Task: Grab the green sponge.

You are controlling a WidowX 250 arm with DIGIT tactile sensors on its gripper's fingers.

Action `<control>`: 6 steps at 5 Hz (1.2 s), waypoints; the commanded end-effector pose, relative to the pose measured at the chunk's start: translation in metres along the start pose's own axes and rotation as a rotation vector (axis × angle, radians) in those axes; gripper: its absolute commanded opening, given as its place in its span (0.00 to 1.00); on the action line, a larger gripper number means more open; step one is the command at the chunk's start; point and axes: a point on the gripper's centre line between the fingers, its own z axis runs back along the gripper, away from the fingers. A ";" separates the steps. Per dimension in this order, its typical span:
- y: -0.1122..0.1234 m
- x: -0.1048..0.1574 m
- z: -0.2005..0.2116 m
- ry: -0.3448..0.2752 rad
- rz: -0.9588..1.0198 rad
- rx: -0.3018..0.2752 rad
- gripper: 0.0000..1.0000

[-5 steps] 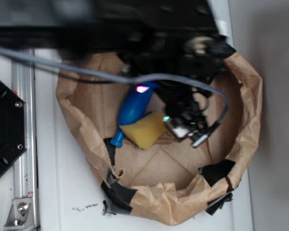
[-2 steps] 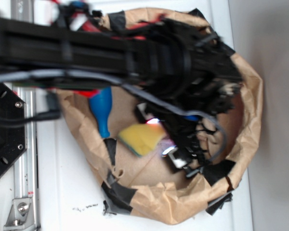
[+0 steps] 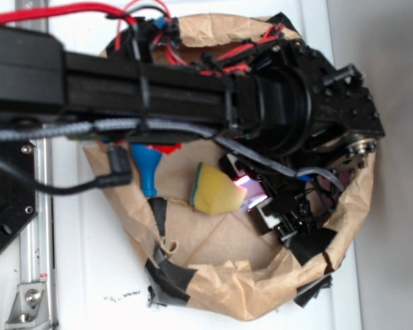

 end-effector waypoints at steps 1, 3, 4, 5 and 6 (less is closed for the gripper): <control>-0.011 -0.008 0.045 -0.161 -0.133 -0.013 0.00; 0.023 -0.029 0.089 -0.324 -0.360 -0.064 1.00; 0.042 -0.027 0.082 -0.364 -0.579 0.001 1.00; 0.049 -0.016 0.067 -0.407 -0.835 0.052 1.00; 0.051 -0.037 0.058 -0.351 -1.035 0.060 1.00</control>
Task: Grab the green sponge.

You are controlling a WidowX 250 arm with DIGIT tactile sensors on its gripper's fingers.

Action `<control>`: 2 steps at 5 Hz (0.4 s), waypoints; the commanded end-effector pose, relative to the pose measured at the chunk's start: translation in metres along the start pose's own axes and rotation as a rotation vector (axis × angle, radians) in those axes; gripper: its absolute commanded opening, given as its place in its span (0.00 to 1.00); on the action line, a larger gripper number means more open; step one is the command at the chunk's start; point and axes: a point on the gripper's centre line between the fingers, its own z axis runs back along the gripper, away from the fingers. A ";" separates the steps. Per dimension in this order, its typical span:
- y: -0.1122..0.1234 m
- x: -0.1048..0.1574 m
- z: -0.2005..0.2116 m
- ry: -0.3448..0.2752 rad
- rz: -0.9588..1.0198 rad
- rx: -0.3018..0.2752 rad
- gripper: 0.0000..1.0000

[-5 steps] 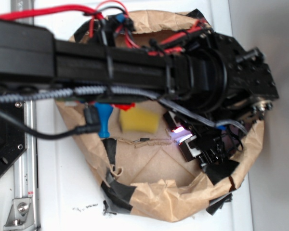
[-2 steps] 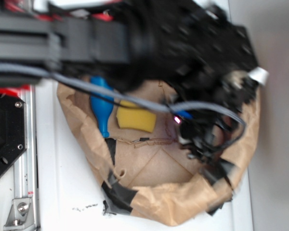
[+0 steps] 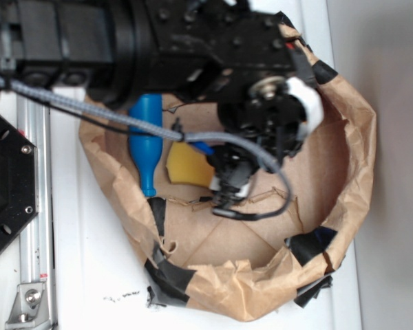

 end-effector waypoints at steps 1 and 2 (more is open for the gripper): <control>-0.015 -0.030 0.005 0.052 -0.241 -0.018 1.00; -0.018 -0.041 -0.004 0.114 -0.208 0.012 1.00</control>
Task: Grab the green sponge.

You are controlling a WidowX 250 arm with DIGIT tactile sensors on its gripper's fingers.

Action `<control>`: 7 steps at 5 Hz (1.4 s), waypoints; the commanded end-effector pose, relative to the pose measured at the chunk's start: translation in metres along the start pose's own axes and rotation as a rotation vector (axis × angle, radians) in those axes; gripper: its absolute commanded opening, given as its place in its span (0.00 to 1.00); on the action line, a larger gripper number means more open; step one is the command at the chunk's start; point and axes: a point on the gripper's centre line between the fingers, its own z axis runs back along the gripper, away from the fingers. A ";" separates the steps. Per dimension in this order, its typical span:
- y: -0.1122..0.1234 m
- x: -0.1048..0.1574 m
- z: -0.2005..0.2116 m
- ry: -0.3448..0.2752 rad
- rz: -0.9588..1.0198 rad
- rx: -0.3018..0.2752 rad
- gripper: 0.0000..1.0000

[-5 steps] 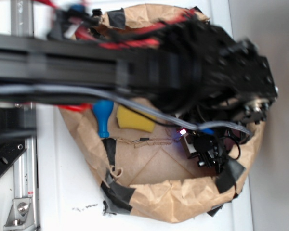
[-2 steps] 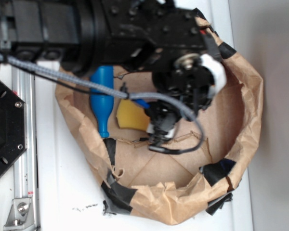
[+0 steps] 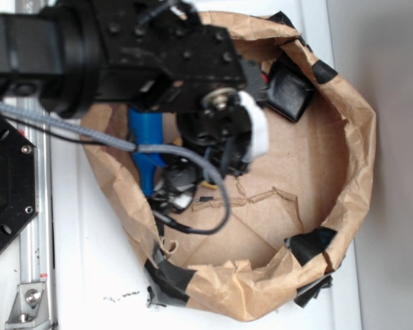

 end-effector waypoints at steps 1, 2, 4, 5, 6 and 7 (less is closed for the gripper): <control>0.002 -0.005 -0.021 0.083 0.039 0.129 1.00; 0.001 0.006 -0.038 0.049 0.048 0.114 0.92; 0.023 0.020 -0.037 0.025 0.185 0.088 0.00; 0.035 0.028 -0.017 -0.012 0.262 0.090 0.00; 0.032 0.035 0.021 -0.061 0.341 0.158 0.00; 0.021 0.039 0.050 -0.059 0.404 0.218 0.00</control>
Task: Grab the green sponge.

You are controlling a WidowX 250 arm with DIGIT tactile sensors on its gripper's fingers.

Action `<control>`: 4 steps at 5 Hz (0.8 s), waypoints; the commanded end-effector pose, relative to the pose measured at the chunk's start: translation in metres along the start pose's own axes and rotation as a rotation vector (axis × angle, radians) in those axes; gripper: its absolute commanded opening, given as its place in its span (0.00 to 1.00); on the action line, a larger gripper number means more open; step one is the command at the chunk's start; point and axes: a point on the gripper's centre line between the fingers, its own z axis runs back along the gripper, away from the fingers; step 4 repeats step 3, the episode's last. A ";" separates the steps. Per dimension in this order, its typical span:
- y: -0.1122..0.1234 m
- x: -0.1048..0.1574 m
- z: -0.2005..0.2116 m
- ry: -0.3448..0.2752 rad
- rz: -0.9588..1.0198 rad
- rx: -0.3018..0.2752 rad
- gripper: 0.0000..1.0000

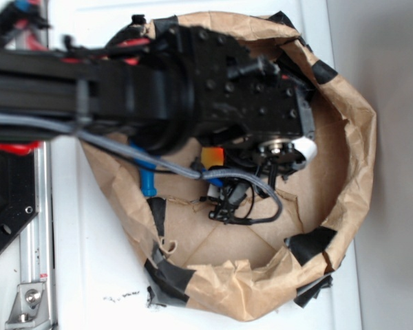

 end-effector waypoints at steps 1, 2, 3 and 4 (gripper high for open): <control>-0.004 0.004 0.067 -0.102 0.093 0.062 0.00; -0.004 0.006 0.073 -0.083 0.142 0.076 0.00; -0.002 0.007 0.072 -0.069 0.179 0.082 0.00; -0.002 0.007 0.072 -0.069 0.179 0.082 0.00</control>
